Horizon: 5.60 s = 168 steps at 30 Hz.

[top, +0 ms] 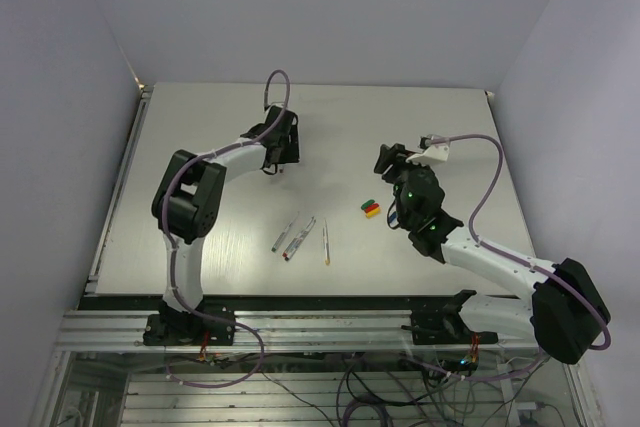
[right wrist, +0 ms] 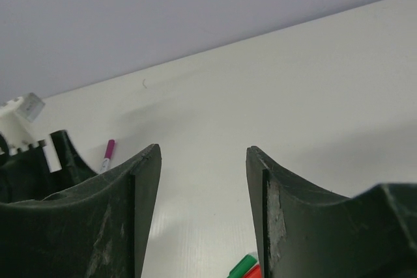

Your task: Insert the pens into the pen caps

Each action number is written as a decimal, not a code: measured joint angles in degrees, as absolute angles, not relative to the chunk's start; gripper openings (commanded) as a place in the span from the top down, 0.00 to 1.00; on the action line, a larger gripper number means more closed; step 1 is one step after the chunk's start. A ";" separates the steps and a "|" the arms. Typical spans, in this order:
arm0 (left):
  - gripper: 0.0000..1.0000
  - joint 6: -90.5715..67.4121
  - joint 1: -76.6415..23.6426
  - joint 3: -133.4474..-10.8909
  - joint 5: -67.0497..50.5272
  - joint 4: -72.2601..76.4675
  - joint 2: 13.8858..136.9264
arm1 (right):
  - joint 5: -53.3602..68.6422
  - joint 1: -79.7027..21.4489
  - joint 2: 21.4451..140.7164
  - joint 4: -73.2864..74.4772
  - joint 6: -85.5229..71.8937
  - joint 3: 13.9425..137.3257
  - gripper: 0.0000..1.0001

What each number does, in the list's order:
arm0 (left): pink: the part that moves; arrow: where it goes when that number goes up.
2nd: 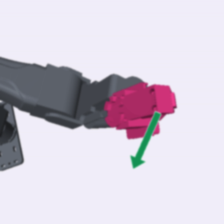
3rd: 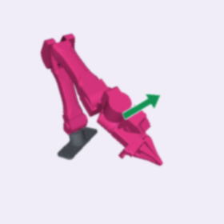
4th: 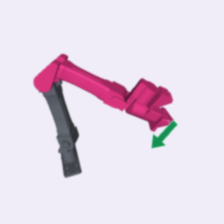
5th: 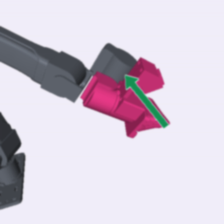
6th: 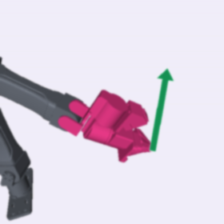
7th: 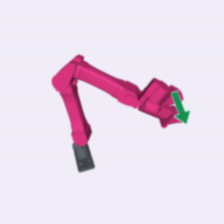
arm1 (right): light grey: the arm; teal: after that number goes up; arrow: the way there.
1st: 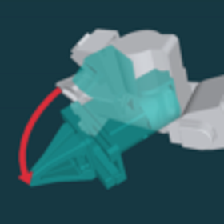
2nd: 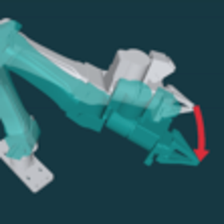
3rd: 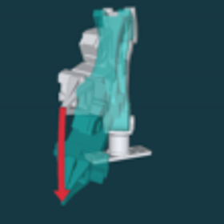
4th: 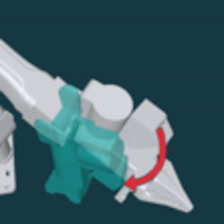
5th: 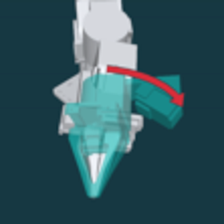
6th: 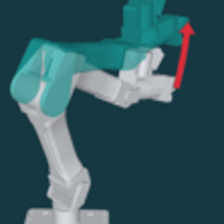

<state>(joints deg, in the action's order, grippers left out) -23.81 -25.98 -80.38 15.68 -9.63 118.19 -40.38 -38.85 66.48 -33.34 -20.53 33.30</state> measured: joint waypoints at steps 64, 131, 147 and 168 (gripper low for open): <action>0.49 -19.22 -38.68 -56.05 1.65 -33.52 96.31 | -34.96 -28.67 71.72 -9.54 -41.19 35.77 0.45; 0.93 -21.89 -39.51 -60.88 13.45 -28.51 96.42 | -25.43 -36.58 95.88 7.60 -50.57 49.80 0.51; 0.93 -21.87 -39.03 -60.90 13.15 -28.49 96.42 | -25.39 -36.62 99.94 9.65 -51.07 53.36 0.66; 0.93 -21.89 -38.76 -60.53 11.53 -28.25 96.44 | -26.87 -36.73 100.68 13.21 -52.51 54.41 0.72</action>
<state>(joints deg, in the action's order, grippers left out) -21.89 -38.76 -60.53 11.53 -28.25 96.44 -26.87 -36.73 100.68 13.21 -52.51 54.41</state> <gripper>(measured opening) 0.103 0.278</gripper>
